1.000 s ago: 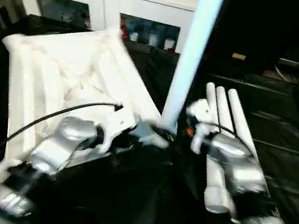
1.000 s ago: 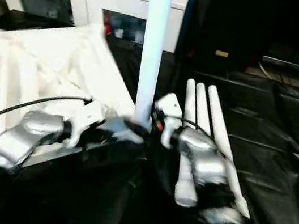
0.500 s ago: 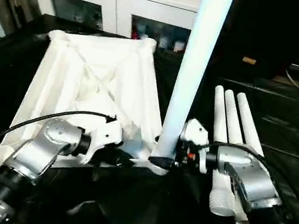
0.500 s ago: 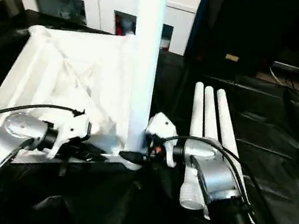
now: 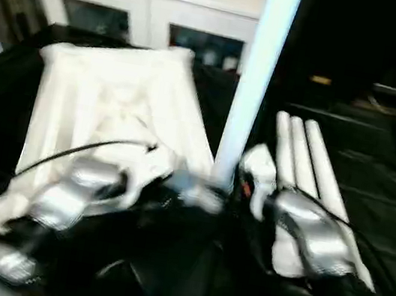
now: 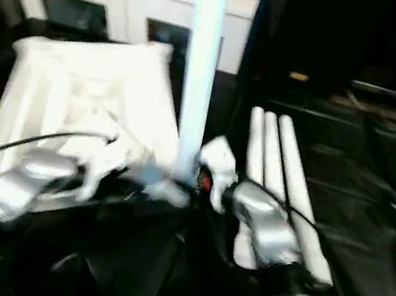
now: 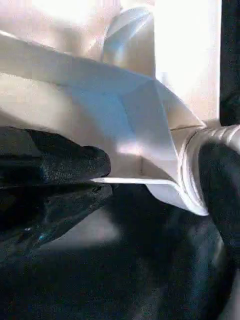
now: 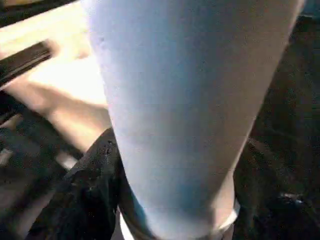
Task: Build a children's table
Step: Rotate leg to tighten
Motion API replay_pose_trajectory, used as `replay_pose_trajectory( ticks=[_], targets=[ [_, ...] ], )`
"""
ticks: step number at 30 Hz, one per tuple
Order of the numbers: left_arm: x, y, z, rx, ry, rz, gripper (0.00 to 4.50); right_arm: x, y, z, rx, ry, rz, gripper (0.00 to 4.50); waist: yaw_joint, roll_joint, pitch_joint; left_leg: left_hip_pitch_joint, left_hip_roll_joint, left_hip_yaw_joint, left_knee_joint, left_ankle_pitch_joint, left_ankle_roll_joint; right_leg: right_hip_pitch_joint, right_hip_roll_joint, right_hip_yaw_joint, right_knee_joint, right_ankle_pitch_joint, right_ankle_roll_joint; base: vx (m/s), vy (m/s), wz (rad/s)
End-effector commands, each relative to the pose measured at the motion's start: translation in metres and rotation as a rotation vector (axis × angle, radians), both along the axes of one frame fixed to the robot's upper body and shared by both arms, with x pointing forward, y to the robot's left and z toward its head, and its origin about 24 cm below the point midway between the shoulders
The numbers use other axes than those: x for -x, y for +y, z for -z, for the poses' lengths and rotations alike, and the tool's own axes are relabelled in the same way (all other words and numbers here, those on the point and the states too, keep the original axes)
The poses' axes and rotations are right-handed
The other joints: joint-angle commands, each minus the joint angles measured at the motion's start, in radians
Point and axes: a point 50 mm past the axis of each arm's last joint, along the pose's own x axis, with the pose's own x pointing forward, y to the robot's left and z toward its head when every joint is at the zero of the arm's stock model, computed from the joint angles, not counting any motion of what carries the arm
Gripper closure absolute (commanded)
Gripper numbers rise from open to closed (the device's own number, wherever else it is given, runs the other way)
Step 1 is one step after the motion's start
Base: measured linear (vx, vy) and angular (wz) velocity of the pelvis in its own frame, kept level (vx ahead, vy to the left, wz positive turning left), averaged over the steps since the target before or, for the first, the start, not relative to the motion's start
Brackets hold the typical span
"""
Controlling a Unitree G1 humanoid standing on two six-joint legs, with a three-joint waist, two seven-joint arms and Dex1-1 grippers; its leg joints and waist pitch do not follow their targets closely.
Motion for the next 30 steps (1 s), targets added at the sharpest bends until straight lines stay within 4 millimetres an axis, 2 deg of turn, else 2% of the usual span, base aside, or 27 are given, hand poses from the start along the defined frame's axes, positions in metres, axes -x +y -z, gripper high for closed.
replay_pose_trajectory(
  ticks=[1, 4, 5, 6, 7, 8, 11, 13, 15, 20, 22, 23, 24, 25, 26, 28, 30],
  targets=[
    [-0.009, -0.019, -0.008, 0.044, -0.051, -0.059, 4.5, 0.007, 0.019, 0.024, 0.01, 0.124, 0.039, 1.86, -0.005, 0.003, -0.046, 0.022, 0.065, -0.039, -0.084, -0.239, -0.03, 0.027, -0.095, 0.054, -0.094, -0.21, -0.219, 0.0, 0.0, 0.0],
    [-0.015, -0.03, -0.009, 0.043, -0.064, -0.135, 4.5, 0.001, 0.027, 0.03, 0.01, 0.152, 0.133, 1.86, -0.007, 0.001, -0.044, 0.025, 0.064, -0.039, -0.084, -0.26, -0.033, 0.026, -0.097, 0.053, -0.098, -0.25, -0.21, 0.0, 0.0, 0.0],
    [-0.015, -0.035, -0.009, 0.035, -0.076, -0.128, 4.5, 0.002, 0.033, 0.029, 0.005, 0.135, 0.106, 1.51, -0.009, 0.002, -0.044, 0.026, 0.064, -0.04, -0.084, -0.271, -0.031, 0.024, -0.098, 0.054, -0.103, -0.273, -0.201, 0.0, 0.0, 0.0],
    [-0.015, -0.037, -0.009, 0.035, -0.079, -0.123, 4.5, 0.002, 0.035, 0.029, 0.001, 0.13, 0.094, 1.51, -0.009, 0.002, -0.044, 0.025, 0.064, -0.04, -0.084, -0.27, -0.029, 0.025, -0.098, 0.054, -0.103, -0.271, -0.199, 0.0, 0.0, 0.0],
    [-0.015, -0.038, -0.009, 0.034, -0.081, -0.116, 4.5, 0.002, 0.037, 0.028, -0.009, 0.127, 0.094, 1.3, -0.008, 0.002, -0.047, 0.023, 0.065, -0.04, -0.085, -0.249, -0.021, 0.028, -0.097, 0.055, -0.1, -0.237, -0.197, 0.0, 0.0, 0.0],
    [-0.013, -0.038, -0.009, 0.037, -0.084, -0.096, 4.5, 0.002, 0.038, 0.026, -0.027, 0.125, 0.078, 1.16, -0.009, -0.008, -0.048, 0.02, 0.065, -0.039, -0.085, -0.229, -0.008, 0.03, -0.095, 0.054, -0.098, -0.203, -0.2, 0.0, 0.0, 0.0],
    [-0.01, -0.038, -0.008, 0.042, -0.081, -0.071, 4.5, 0.002, 0.04, 0.023, -0.039, 0.111, 0.049, 0.89, -0.007, -0.001, -0.048, 0.021, 0.065, -0.038, -0.084, -0.217, 0.004, 0.029, -0.095, 0.053, -0.095, -0.183, -0.207, 0.0, 0.0, 0.0],
    [-0.004, -0.036, -0.008, 0.05, -0.071, -0.01, 4.5, 0.003, 0.039, 0.018, -0.021, 0.074, -0.014, 0.81, -0.007, 0.003, -0.047, 0.021, 0.066, -0.04, -0.086, -0.233, 0.003, 0.028, -0.097, 0.053, -0.097, -0.208, -0.207, 0.0, 0.0, 0.0],
    [-0.001, -0.034, -0.008, 0.056, -0.068, 0.025, 4.5, 0.005, 0.038, 0.015, -0.017, 0.048, -0.065, 0.81, -0.009, 0.0, -0.049, 0.016, 0.067, -0.04, -0.087, -0.219, 0.008, 0.033, -0.096, 0.052, -0.094, -0.184, -0.205, 0.0, 0.0, 0.0],
    [0.008, -0.023, -0.007, 0.075, -0.049, 0.115, 4.5, 0.01, 0.025, 0.004, -0.01, -0.006, -0.218, 0.81, -0.01, 0.004, -0.056, 0.014, 0.065, -0.037, -0.077, -0.144, 0.044, 0.038, -0.092, 0.05, -0.08, -0.021, -0.238, 0.0, 0.0, 0.0],
    [0.01, -0.02, -0.007, 0.078, -0.041, 0.143, 4.5, 0.013, 0.02, 0.001, -0.002, -0.013, -0.268, 0.81, -0.007, 0.003, -0.06, 0.012, 0.065, -0.036, -0.071, -0.106, 0.067, 0.042, -0.091, 0.049, -0.073, 0.053, -0.248, 0.0, 0.0, 0.0],
    [0.013, -0.017, -0.007, 0.08, -0.034, 0.168, 4.5, 0.016, 0.015, 0.0, 0.009, -0.012, -0.314, 0.81, -0.003, 0.005, -0.063, 0.013, 0.065, -0.034, -0.067, -0.082, 0.09, 0.039, -0.089, 0.046, -0.067, 0.106, -0.259, 0.0, 0.0, 0.0],
    [0.017, -0.012, -0.007, 0.08, -0.018, 0.22, 4.5, 0.023, 0.005, -0.001, 0.051, 0.008, -0.415, 0.81, -0.001, 0.007, -0.063, 0.013, 0.065, -0.034, -0.067, -0.081, 0.095, 0.039, -0.087, 0.046, -0.067, 0.112, -0.26, 0.0, 0.0, 0.0],
    [0.017, -0.012, -0.007, 0.08, -0.018, 0.22, 4.5, 0.023, 0.005, -0.001, 0.051, 0.008, -0.415, 0.81, 0.005, 0.004, -0.062, 0.013, 0.066, -0.034, -0.066, -0.081, 0.099, 0.042, -0.086, 0.043, -0.067, 0.115, -0.257, 0.0, 0.0, 0.0],
    [0.021, -0.008, -0.007, 0.079, -0.008, 0.264, 4.5, 0.028, -0.002, -0.002, 0.084, 0.028, -0.479, 0.81, 0.01, 0.008, -0.06, 0.012, 0.069, -0.031, -0.067, -0.091, 0.108, 0.036, -0.088, 0.043, -0.068, 0.101, -0.26, 0.0, 0.0, 0.0],
    [0.023, -0.005, -0.008, 0.08, 0.0, 0.282, 4.5, 0.03, -0.005, -0.002, 0.095, 0.035, -0.501, 0.81, 0.015, 0.006, -0.06, 0.013, 0.071, -0.031, -0.066, -0.101, 0.104, 0.037, -0.088, 0.043, -0.067, 0.083, -0.258, 0.0, 0.0, 0.0],
    [0.027, 0.003, -0.009, 0.09, 0.025, 0.324, 4.5, 0.033, -0.013, -0.005, 0.116, 0.053, -0.542, 0.81, 0.017, 0.007, -0.057, 0.014, 0.071, -0.032, -0.07, -0.133, 0.085, 0.035, -0.088, 0.043, -0.072, 0.02, -0.258, 0.0, 0.0, 0.0]
  ],
)
